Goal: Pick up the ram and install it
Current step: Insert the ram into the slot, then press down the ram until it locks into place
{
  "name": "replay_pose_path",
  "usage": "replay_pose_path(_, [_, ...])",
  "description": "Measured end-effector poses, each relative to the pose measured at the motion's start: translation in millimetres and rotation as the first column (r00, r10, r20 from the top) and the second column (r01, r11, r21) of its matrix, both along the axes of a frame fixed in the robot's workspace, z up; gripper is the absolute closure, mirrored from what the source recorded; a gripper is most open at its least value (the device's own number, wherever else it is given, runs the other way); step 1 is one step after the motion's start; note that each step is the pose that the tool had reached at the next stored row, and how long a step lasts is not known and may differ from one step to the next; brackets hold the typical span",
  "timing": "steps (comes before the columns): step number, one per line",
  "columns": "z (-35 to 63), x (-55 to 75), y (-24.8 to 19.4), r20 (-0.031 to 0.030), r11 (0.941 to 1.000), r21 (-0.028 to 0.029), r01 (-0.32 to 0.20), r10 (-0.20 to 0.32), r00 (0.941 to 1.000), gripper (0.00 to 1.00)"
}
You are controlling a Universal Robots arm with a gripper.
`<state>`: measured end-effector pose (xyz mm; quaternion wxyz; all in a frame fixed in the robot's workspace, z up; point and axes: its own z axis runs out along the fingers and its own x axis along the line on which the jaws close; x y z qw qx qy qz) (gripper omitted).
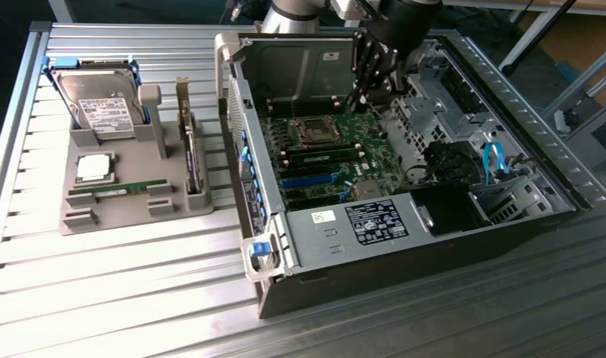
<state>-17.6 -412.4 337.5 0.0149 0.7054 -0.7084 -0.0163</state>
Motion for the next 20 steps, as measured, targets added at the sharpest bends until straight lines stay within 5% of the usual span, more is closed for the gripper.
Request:
replay_pose_path(12, [0.1,0.0,0.0,-0.0001,1.0,-0.0003,0.0,0.0,1.0,0.81])
replay_pose_path(14, [0.1,0.0,0.0,-0.0002,1.0,-0.0003,0.0,0.0,1.0,0.89])
replay_pose_path(20, [0.1,0.0,0.0,-0.0001,1.0,-0.0003,0.0,0.0,1.0,0.9])
